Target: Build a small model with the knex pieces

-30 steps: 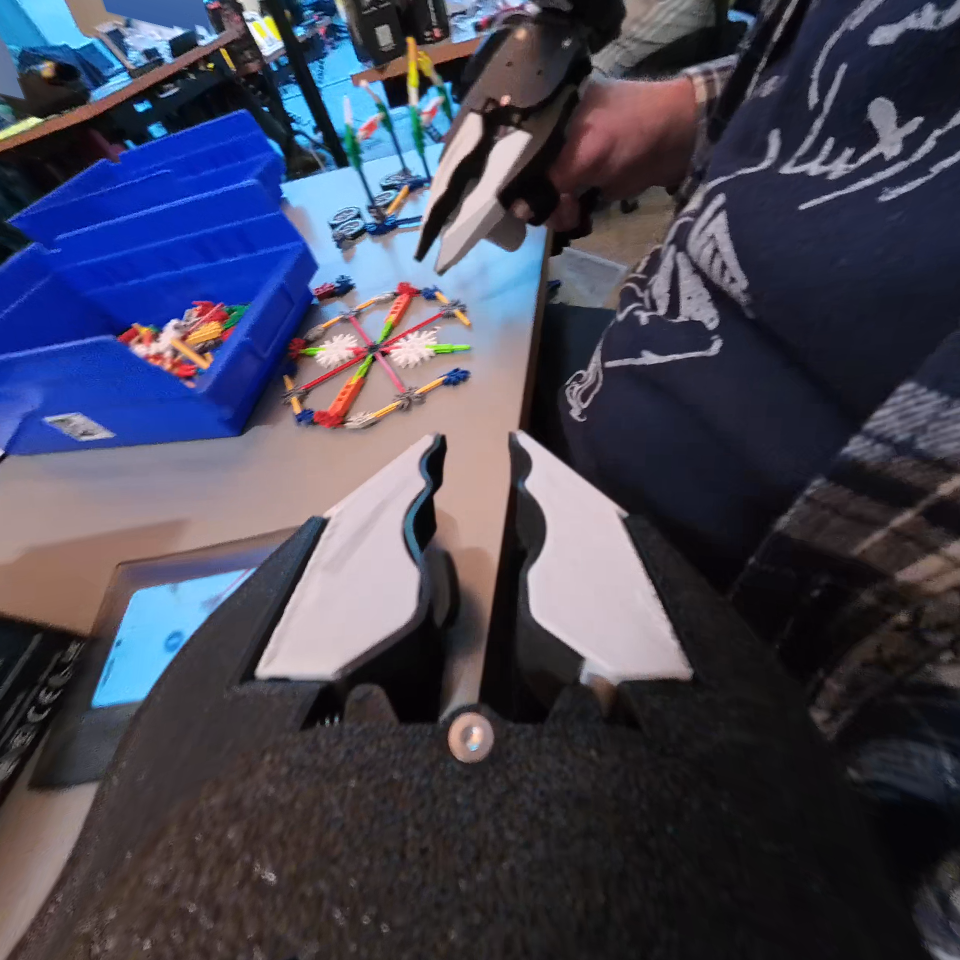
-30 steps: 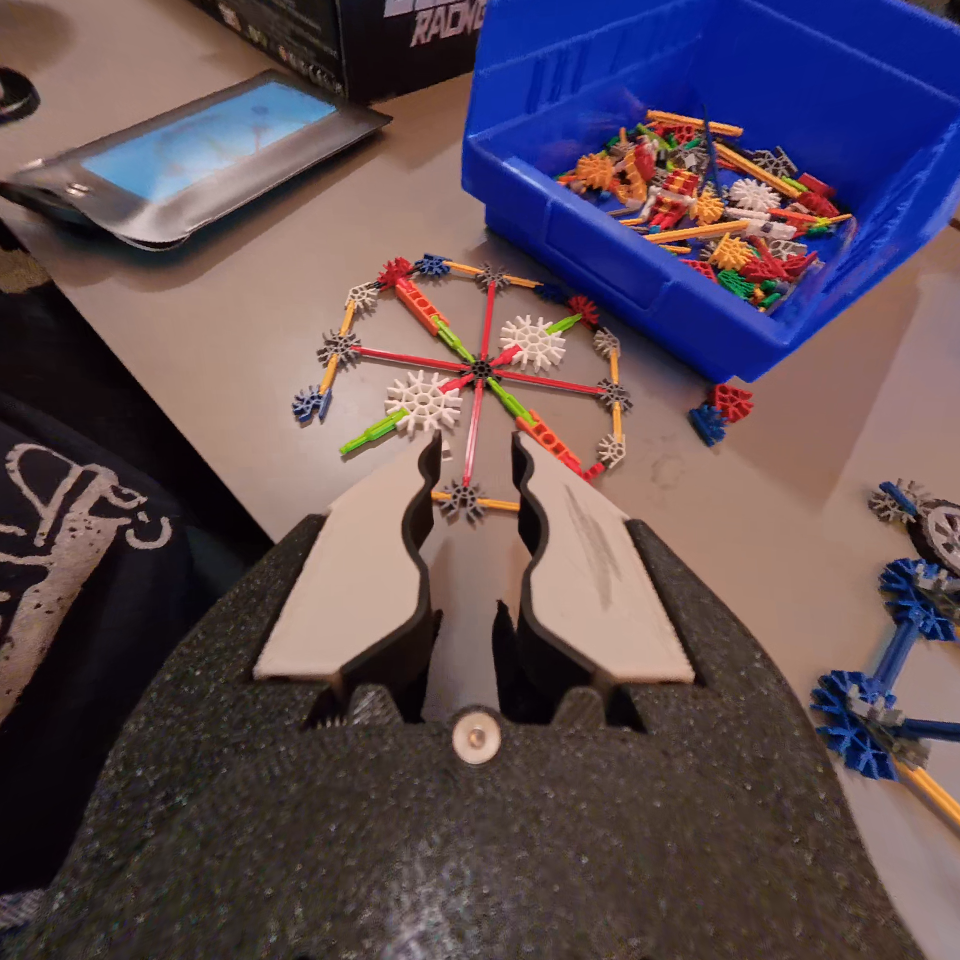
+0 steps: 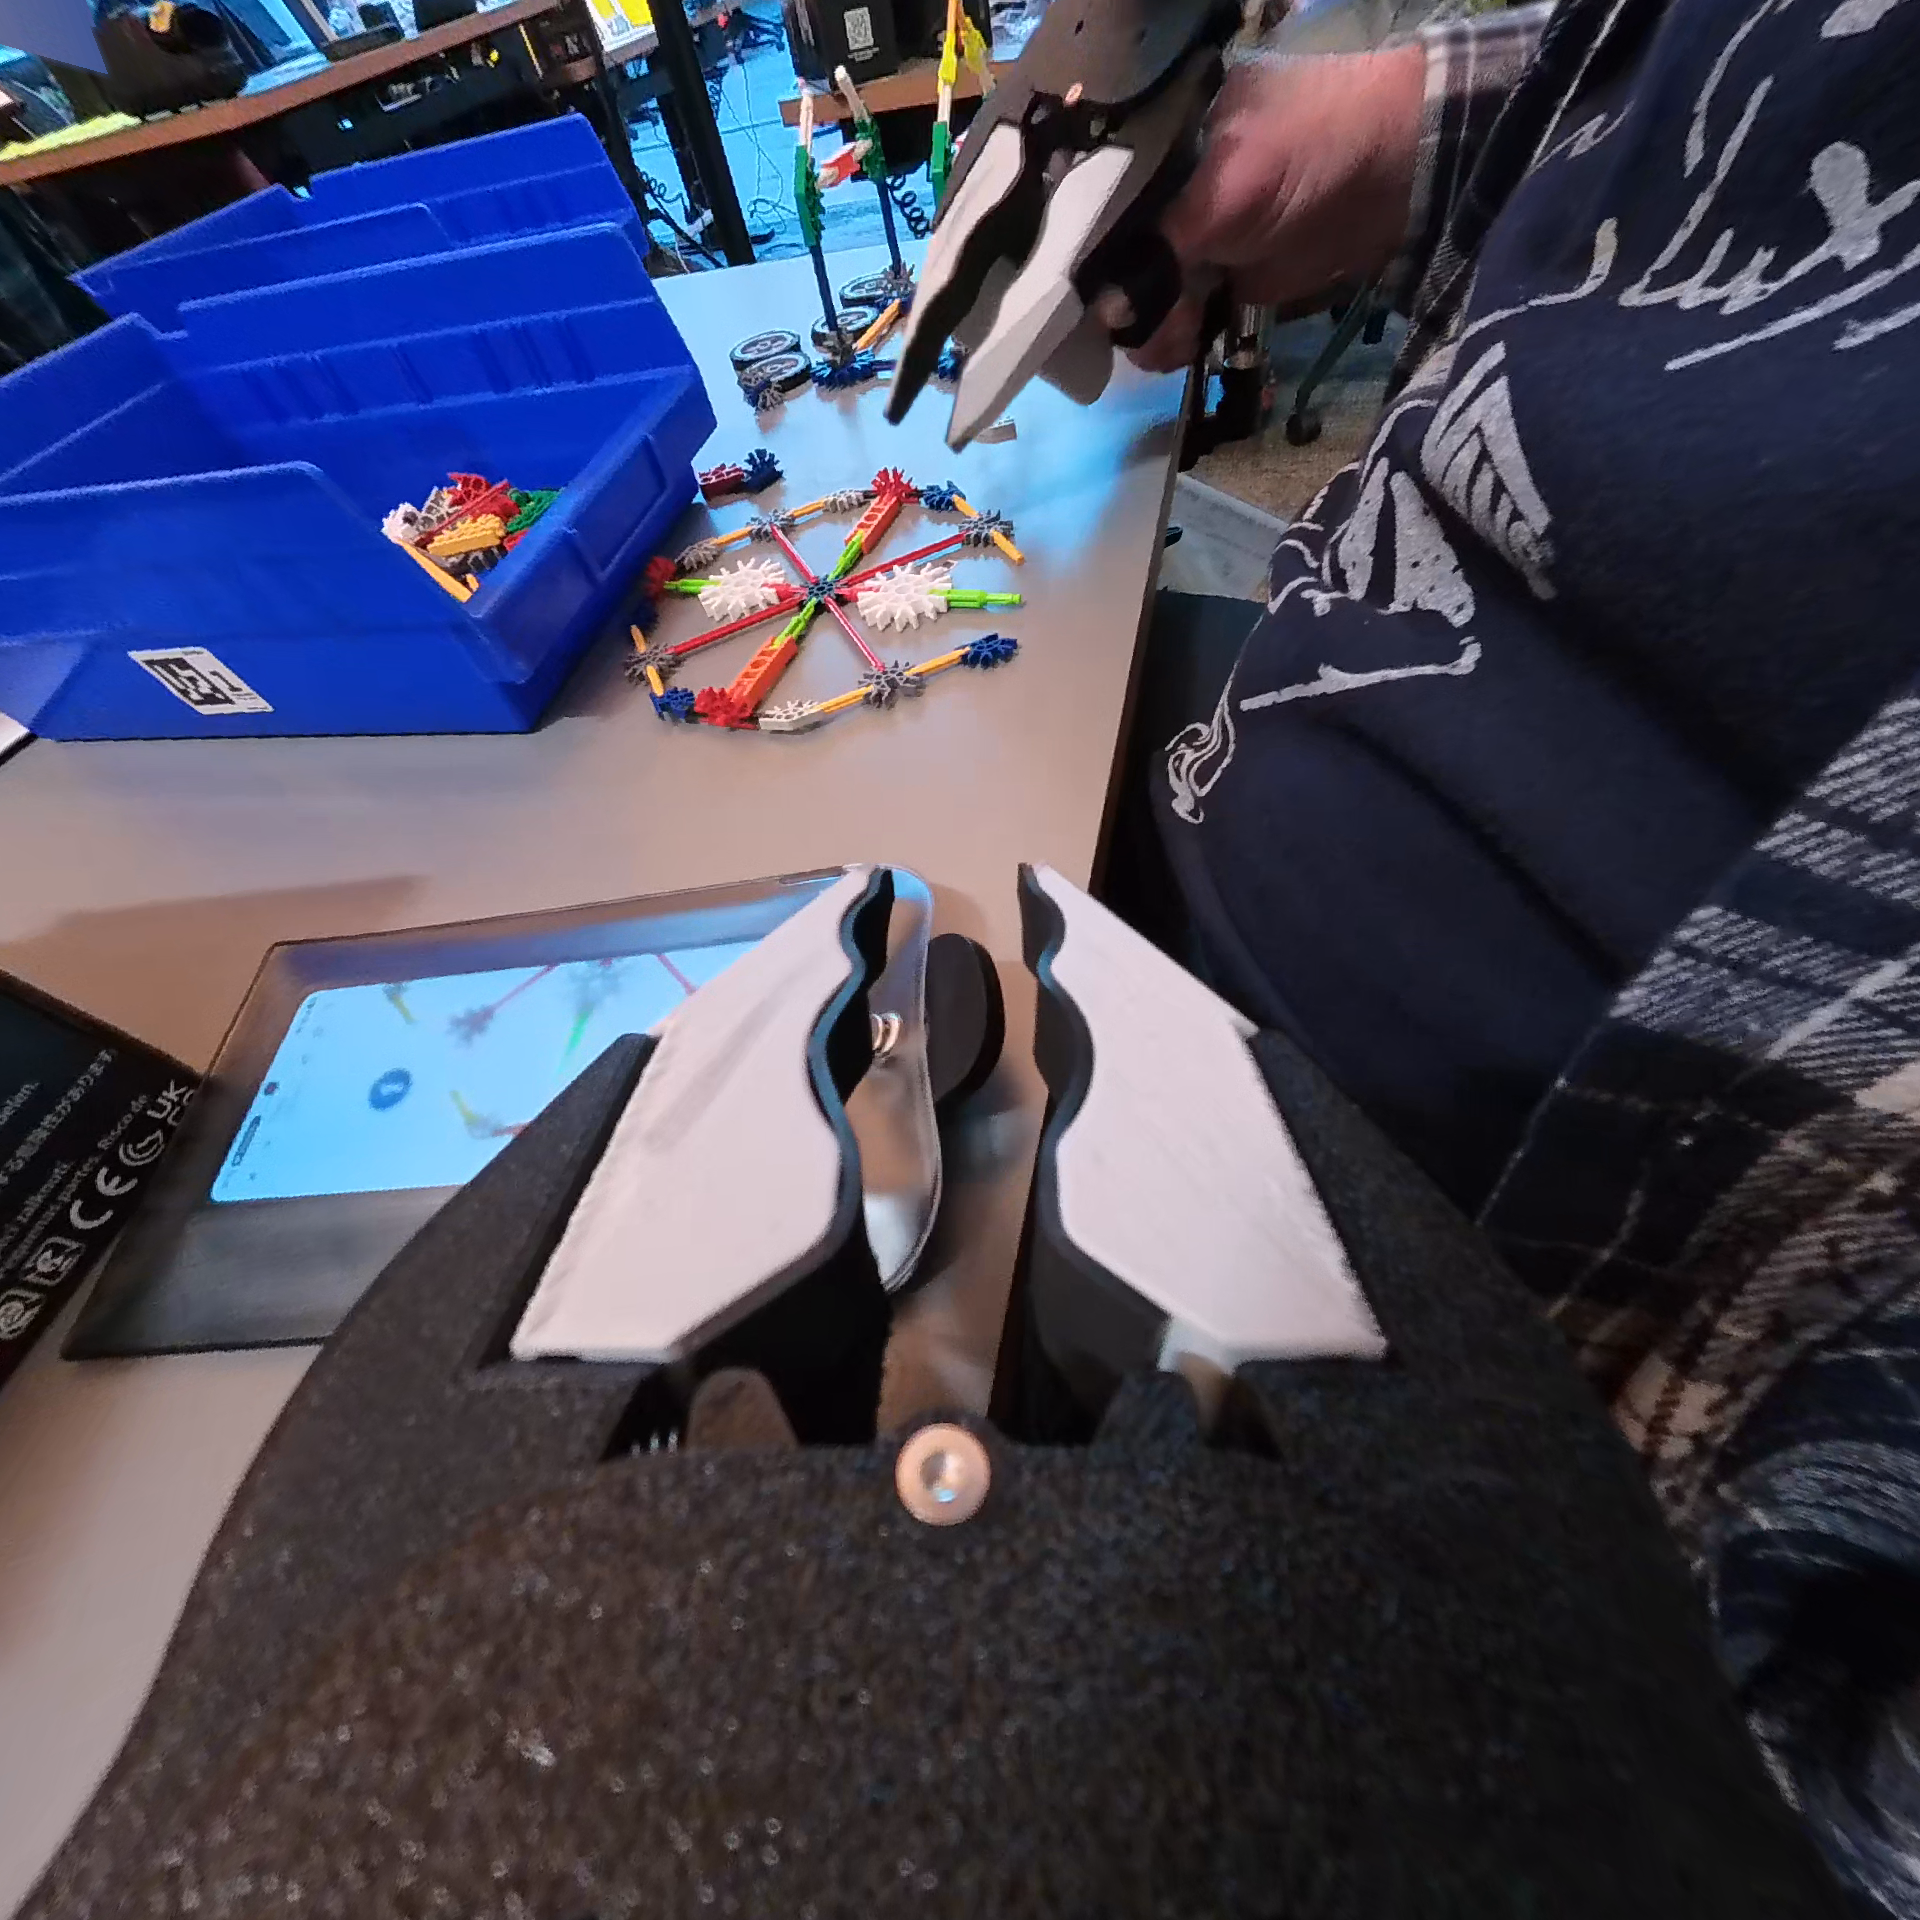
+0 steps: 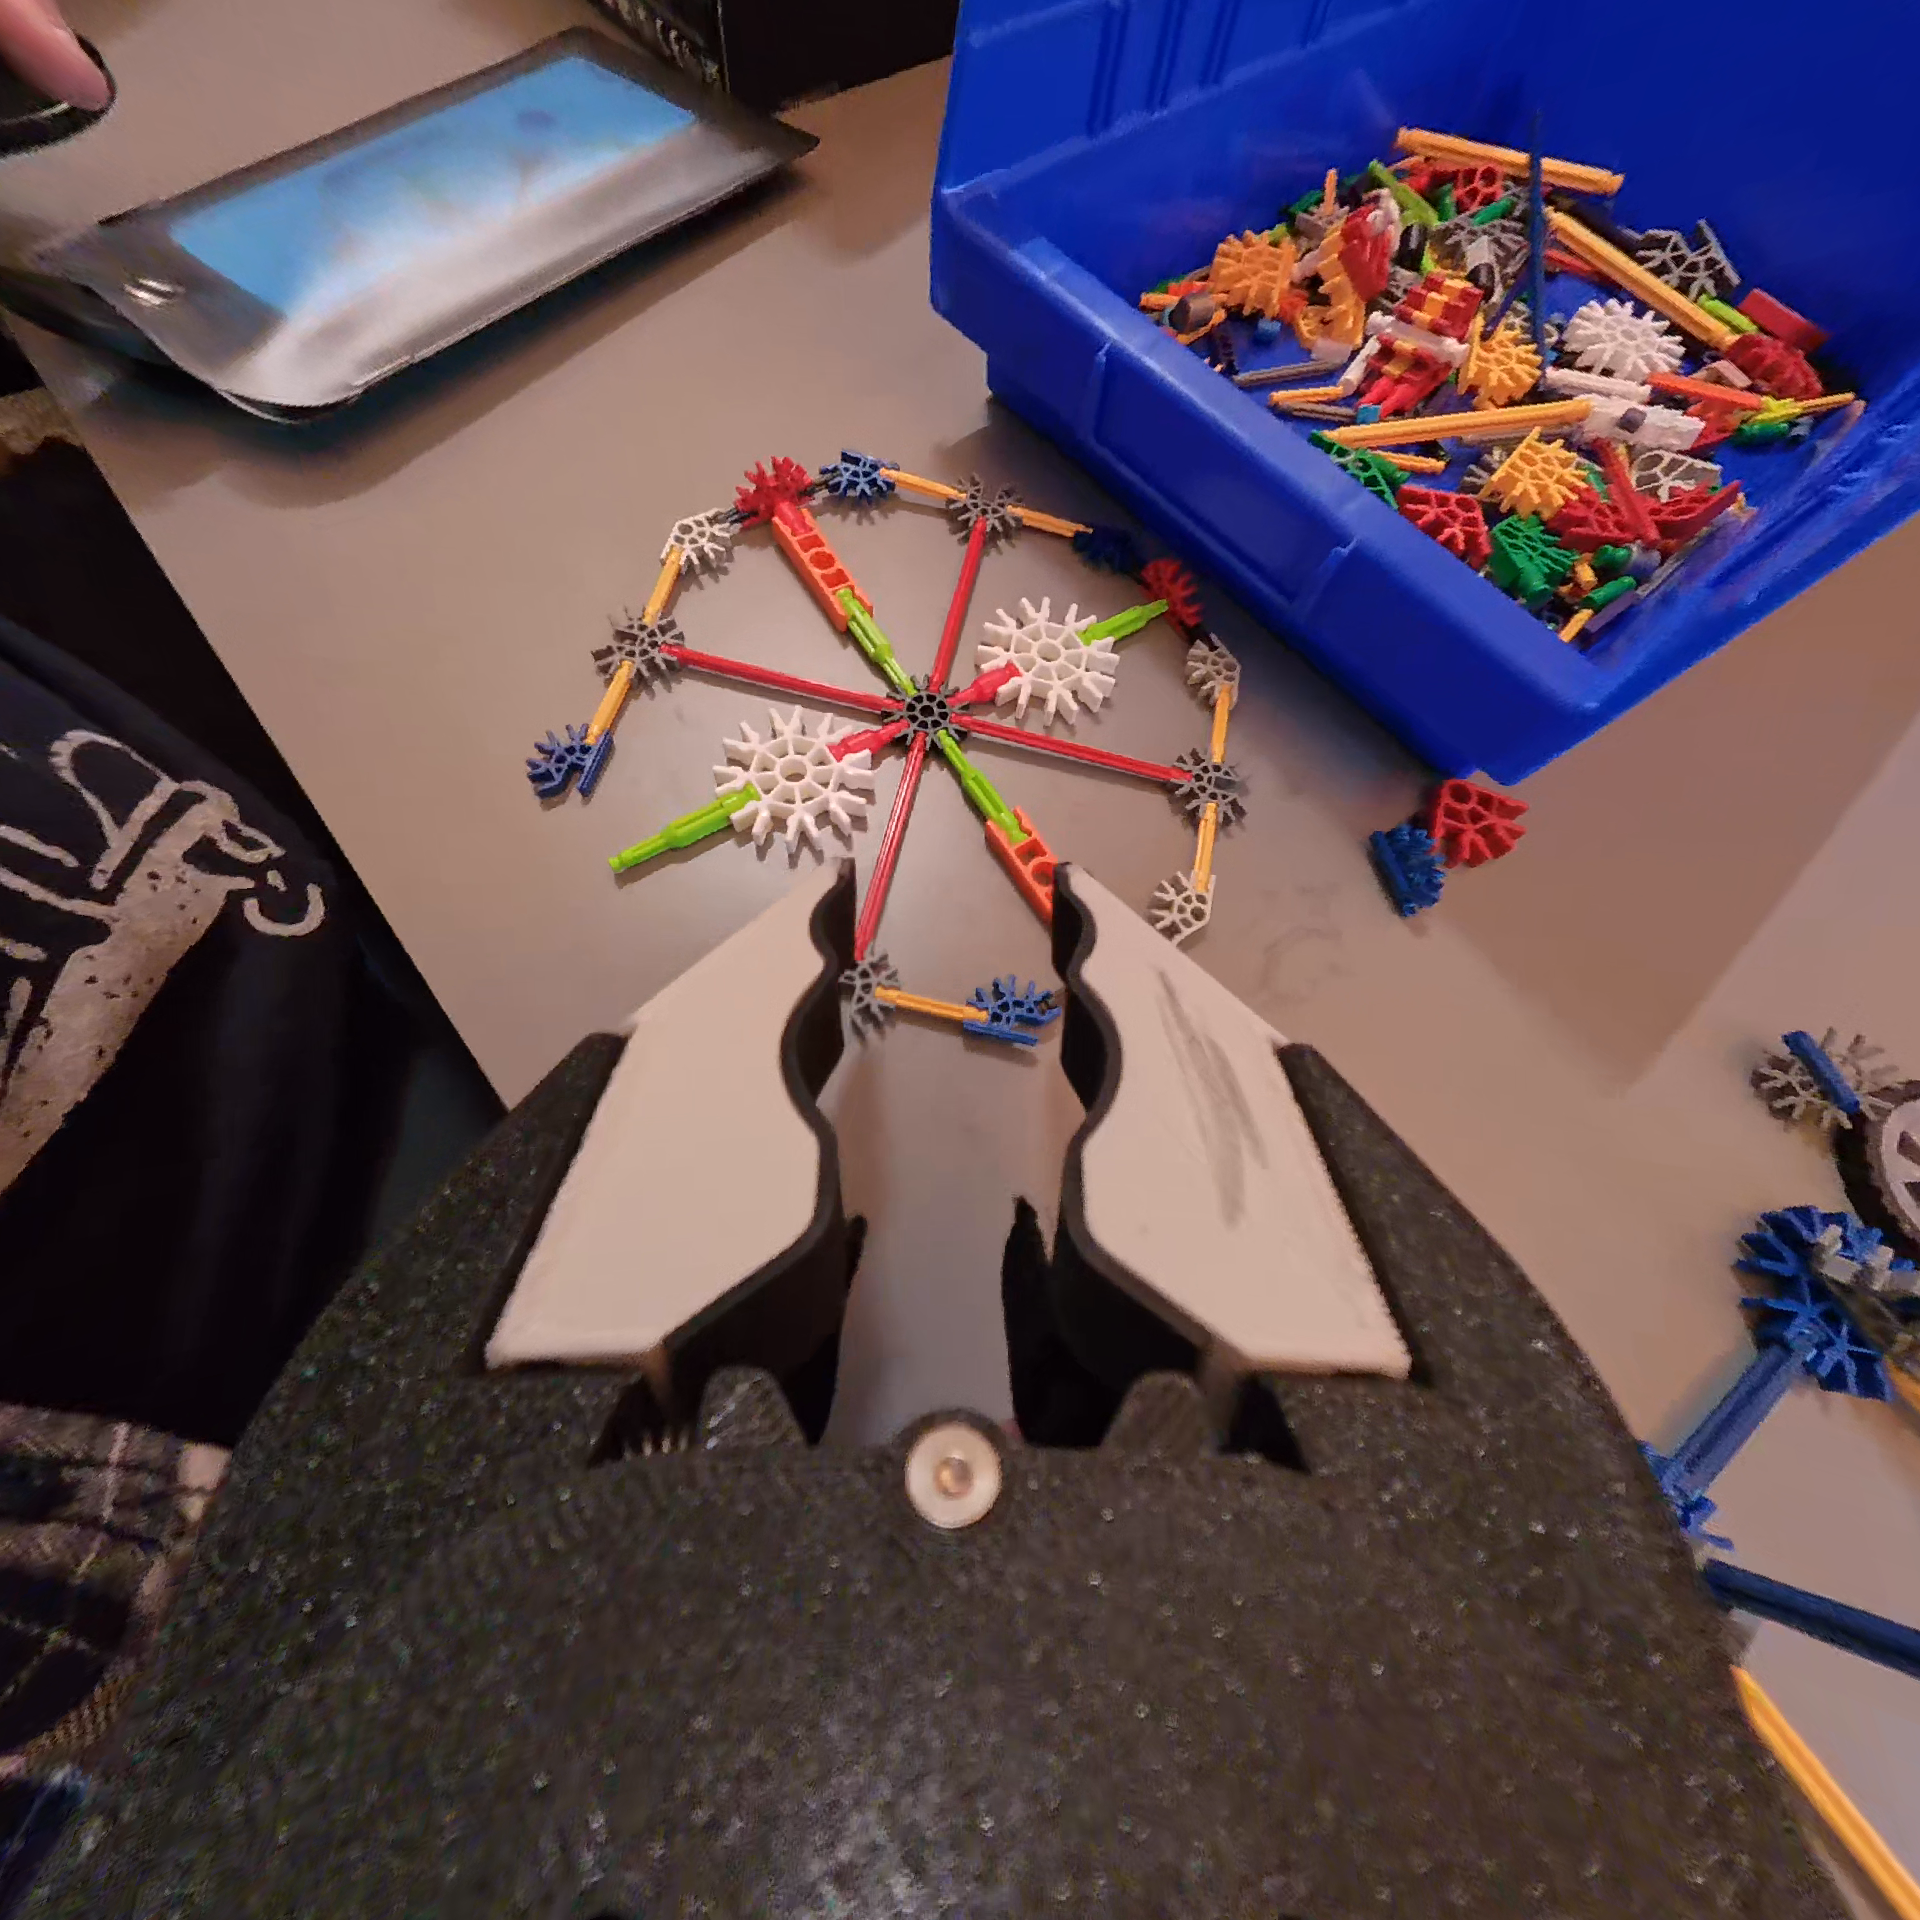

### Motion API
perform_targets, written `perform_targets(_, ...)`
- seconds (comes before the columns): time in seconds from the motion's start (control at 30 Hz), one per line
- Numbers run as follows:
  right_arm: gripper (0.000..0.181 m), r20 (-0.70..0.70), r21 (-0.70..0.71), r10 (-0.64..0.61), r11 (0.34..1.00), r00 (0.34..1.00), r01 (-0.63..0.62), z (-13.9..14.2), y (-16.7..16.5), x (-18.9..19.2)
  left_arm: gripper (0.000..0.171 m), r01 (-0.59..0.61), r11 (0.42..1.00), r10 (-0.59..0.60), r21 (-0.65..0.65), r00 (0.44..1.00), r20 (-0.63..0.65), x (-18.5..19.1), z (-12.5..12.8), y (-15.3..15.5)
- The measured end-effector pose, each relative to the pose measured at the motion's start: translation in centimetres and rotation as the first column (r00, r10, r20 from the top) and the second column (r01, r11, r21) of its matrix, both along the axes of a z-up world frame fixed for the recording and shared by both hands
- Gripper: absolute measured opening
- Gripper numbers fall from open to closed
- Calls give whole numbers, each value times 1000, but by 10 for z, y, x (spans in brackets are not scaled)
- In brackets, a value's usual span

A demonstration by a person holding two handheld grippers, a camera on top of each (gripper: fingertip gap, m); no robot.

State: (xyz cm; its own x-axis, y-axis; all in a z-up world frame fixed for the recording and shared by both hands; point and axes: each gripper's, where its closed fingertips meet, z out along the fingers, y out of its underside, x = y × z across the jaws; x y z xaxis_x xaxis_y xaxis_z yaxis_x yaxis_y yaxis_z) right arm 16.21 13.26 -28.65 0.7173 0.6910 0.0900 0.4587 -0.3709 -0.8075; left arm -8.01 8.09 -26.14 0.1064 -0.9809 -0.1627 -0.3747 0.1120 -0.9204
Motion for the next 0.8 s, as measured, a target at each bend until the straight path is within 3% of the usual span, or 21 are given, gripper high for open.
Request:
perform_targets(0.23,47,5,-52,-26,998,1000,26,3,13,12,24,10,1000,-9,-14,1000,11,0,2,1)
perform_targets(0.37,46,64,-83,39,996,997,-34,-1,22,9,24,9,1000,-9,-14,1000,1,1,0,1)
perform_targets(0.5,39,165,-143,113,986,980,-90,-20,27,8,24,5,1000,-5,-18,1000,1,1,0,2)
perform_targets(0.63,14,190,-197,154,973,970,-116,-35,28,6,24,2,1000,-2,-18,1000,-2,0,-1,3)
perform_targets(0.8,13,171,-219,140,970,975,-101,-38,26,7,24,5,1000,-5,-17,1000,-4,-1,-1,2)
